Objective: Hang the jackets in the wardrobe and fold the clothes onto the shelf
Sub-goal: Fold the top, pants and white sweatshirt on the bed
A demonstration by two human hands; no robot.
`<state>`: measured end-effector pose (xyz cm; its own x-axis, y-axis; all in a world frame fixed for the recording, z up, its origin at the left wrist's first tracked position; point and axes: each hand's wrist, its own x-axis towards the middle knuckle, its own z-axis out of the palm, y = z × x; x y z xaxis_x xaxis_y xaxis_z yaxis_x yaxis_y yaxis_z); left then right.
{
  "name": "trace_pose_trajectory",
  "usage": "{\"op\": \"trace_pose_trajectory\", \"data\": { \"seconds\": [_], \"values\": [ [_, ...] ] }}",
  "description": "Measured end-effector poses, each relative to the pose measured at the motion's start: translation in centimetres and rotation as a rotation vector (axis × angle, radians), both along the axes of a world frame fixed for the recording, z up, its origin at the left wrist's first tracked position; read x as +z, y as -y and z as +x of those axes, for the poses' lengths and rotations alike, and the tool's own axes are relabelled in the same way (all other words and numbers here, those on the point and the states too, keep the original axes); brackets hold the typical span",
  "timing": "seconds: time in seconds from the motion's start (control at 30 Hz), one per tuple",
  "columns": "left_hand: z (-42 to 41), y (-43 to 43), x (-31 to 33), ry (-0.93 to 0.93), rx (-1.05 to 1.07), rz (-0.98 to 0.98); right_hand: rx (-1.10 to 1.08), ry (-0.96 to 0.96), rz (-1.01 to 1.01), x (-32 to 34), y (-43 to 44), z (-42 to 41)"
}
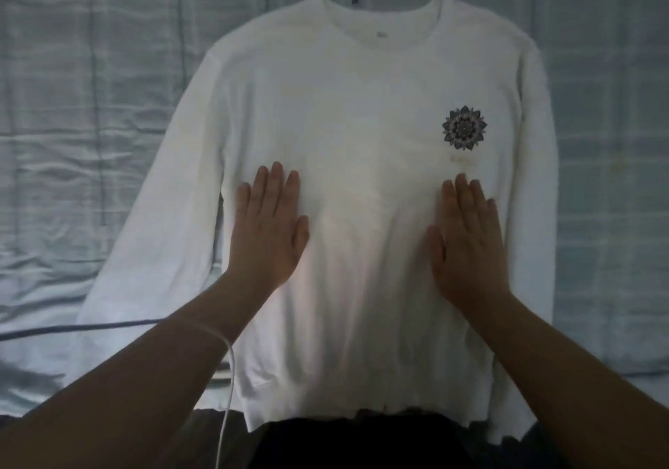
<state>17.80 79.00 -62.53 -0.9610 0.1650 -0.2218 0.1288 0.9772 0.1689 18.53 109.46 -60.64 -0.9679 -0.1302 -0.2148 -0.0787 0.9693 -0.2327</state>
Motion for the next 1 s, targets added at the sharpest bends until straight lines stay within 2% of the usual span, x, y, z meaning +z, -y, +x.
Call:
{"op": "trace_pose_trajectory", "data": {
  "seconds": [0.17, 0.4, 0.5, 0.63, 0.77, 1.0],
  "values": [
    [4.5, 2.0, -1.4, -0.006, -0.077, 0.0, 0.084, 0.103, 0.093, -1.6, -0.1, 6.2],
    [4.7, 2.6, -1.6, -0.016, -0.093, 0.023, 0.113, 0.114, 0.124, -1.7, -1.9, 6.4],
    [6.6, 1.6, 0.1, 0.01, -0.062, 0.067, 0.069, 0.105, 0.059, -0.3, -0.6, 7.8],
    [13.4, -0.1, 2.2, 0.065, -0.13, 0.129, 0.129, 0.106, -0.023, 1.6, 0.6, 13.2],
    [19.7, 0.3, 0.8, 0.127, -0.134, 0.067, 0.019, 0.192, 0.069, 0.4, -0.5, 17.8],
    [20.3, 1.4, -1.1, 0.155, -0.188, 0.014, 0.107, 0.168, 0.114, -1.2, -3.6, 19.0]
  ]
}}
